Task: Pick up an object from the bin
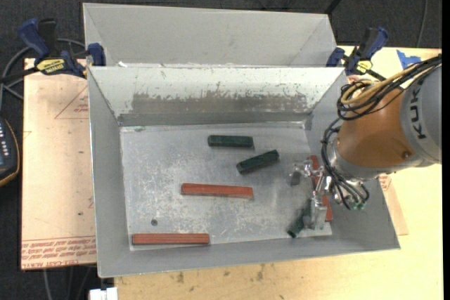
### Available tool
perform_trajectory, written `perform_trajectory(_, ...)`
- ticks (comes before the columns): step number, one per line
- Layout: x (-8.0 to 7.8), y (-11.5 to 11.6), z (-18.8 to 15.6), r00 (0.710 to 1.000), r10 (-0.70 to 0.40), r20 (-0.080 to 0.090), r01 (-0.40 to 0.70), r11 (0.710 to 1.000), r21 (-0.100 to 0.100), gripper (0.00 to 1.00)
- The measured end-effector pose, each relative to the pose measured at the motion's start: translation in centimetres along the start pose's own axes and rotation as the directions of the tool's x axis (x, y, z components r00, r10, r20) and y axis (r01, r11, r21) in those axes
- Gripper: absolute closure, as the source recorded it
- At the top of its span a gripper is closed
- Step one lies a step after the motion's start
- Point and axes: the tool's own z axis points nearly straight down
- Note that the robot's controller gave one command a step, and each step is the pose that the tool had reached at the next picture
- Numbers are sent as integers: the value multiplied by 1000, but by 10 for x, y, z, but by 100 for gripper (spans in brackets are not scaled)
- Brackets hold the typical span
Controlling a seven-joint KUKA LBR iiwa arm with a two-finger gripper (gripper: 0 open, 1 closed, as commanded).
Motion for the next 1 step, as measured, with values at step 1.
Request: perform_trajectory(1,28,-1,-4,949,-315,13,315,949,5,0)
